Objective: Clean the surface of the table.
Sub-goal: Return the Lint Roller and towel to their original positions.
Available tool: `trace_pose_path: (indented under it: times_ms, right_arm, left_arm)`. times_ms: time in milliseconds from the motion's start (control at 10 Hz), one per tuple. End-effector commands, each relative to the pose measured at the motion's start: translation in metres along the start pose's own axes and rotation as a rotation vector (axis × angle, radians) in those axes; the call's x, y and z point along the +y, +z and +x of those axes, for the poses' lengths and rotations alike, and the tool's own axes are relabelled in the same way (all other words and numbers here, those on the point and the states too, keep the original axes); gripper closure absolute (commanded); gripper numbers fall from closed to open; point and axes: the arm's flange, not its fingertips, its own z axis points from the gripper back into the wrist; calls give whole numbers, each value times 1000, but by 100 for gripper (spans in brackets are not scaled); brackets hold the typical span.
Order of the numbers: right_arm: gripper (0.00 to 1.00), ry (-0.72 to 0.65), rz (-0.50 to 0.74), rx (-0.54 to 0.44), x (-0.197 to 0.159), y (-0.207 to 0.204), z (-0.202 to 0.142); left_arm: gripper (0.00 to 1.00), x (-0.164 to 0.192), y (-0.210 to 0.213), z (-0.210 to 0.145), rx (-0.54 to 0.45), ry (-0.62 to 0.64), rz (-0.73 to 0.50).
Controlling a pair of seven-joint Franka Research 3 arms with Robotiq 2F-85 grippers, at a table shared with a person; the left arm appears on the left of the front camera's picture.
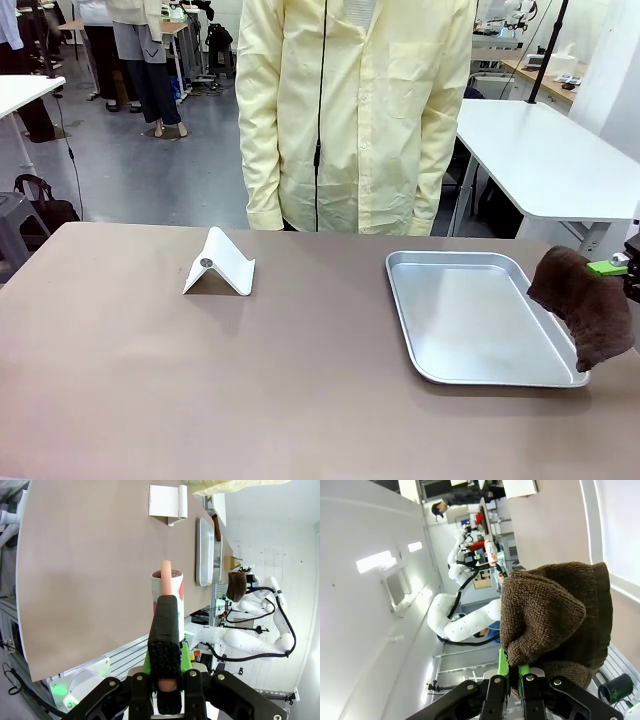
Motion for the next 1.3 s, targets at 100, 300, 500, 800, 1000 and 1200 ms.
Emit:
trace_pose_path:
  times_ms: [100, 300, 500, 800, 1000, 1200]
  right_arm:
    - [92, 16, 25, -1, 4, 1, 1]
    - [92, 16, 25, -1, 4, 1, 1]
    - [92, 16, 25, -1, 4, 1, 1]
    - [92, 0, 0, 0, 0, 0, 0]
    - [92, 139, -59, -15, 31, -40, 26]
    - [92, 153, -130, 48, 55, -92, 64]
  left_arm:
    - [78, -3, 1, -3, 7, 13, 11]
    - [78, -3, 1, -3, 7, 13, 11]
    - [78, -3, 1, -3, 7, 13, 11]
    - [78, 0, 0, 0, 0, 0, 0]
    - [78, -48, -25, 2, 39, -73, 51]
    - [78, -116, -77, 11, 70, -113, 227]
